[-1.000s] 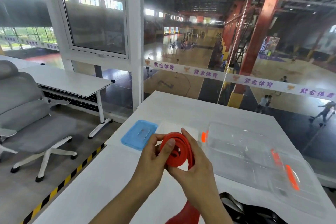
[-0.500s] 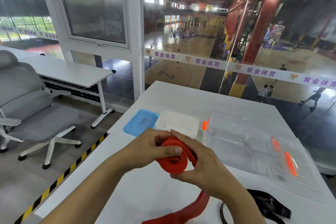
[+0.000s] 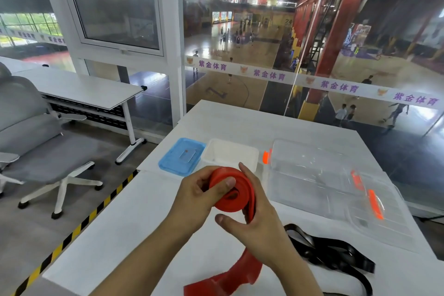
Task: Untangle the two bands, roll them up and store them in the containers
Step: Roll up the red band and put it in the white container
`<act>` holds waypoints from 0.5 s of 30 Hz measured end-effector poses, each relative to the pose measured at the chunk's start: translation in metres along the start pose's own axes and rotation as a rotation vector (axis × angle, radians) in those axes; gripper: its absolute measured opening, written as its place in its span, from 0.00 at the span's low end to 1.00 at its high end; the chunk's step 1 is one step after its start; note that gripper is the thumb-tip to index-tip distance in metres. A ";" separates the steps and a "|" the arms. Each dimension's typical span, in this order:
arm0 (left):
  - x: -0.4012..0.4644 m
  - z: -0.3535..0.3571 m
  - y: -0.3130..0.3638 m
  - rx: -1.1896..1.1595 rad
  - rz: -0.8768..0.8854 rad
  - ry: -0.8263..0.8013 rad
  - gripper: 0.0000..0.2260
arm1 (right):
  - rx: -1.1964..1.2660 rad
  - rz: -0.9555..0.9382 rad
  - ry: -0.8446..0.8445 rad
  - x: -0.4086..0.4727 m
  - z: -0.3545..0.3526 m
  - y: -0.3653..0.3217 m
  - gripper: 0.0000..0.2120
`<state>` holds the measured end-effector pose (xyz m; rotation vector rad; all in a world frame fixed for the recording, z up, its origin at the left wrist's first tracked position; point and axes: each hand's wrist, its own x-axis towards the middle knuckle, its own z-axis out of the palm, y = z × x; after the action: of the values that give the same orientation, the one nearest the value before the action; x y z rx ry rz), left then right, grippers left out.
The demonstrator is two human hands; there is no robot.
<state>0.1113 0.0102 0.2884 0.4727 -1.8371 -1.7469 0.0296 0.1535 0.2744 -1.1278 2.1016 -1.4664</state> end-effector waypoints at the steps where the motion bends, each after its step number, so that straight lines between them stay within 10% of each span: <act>1: 0.000 0.003 -0.002 -0.028 -0.006 0.041 0.17 | 0.004 -0.003 0.038 -0.001 0.005 0.001 0.49; 8: -0.002 0.016 -0.008 -0.192 -0.056 0.178 0.21 | 0.110 -0.001 0.302 0.000 0.033 -0.003 0.39; 15: -0.003 0.006 -0.010 -0.300 -0.149 0.161 0.24 | 0.193 -0.026 0.063 0.004 0.006 -0.002 0.34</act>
<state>0.1091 0.0157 0.2776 0.6204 -1.4303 -1.9799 0.0318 0.1460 0.2748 -1.0519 1.9422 -1.6958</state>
